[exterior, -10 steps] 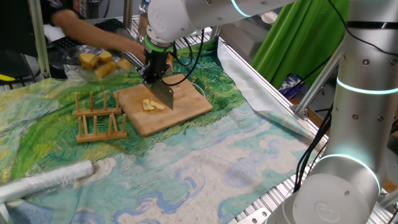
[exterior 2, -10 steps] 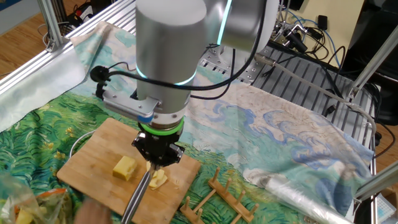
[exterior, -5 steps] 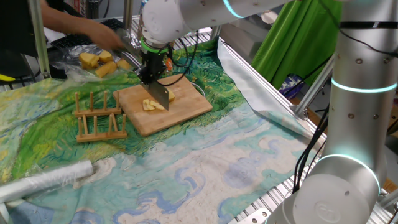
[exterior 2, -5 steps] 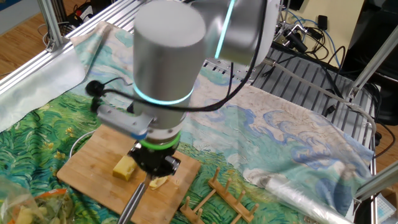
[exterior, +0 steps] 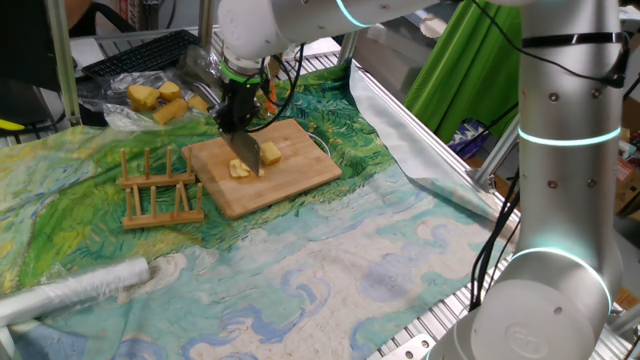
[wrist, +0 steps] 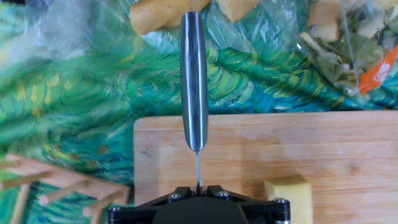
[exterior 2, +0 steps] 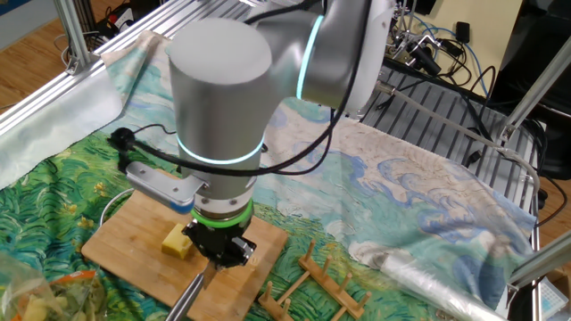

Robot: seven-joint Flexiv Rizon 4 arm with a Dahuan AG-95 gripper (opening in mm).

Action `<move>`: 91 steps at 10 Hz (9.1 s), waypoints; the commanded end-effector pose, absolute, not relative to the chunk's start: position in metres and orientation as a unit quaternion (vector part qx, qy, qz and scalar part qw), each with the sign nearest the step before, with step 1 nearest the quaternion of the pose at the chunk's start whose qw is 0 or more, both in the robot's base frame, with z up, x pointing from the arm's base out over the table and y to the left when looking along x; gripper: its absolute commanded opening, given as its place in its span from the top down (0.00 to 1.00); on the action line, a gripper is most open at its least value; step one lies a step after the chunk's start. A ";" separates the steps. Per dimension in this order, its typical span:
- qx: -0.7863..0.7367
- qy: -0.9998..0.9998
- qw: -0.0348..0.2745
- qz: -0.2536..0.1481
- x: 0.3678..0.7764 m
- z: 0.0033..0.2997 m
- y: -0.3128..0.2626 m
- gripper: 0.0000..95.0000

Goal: Chop the potatoes

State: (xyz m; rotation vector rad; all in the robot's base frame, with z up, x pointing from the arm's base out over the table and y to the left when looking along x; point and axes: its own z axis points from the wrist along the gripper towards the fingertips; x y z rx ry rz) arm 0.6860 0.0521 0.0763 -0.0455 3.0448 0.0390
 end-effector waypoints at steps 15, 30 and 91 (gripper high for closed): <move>0.006 0.998 0.051 0.026 0.692 0.034 0.069 1.00; 0.003 0.999 0.046 0.022 0.691 0.041 0.068 0.80; -0.121 0.992 0.034 0.000 0.709 0.099 -0.068 1.00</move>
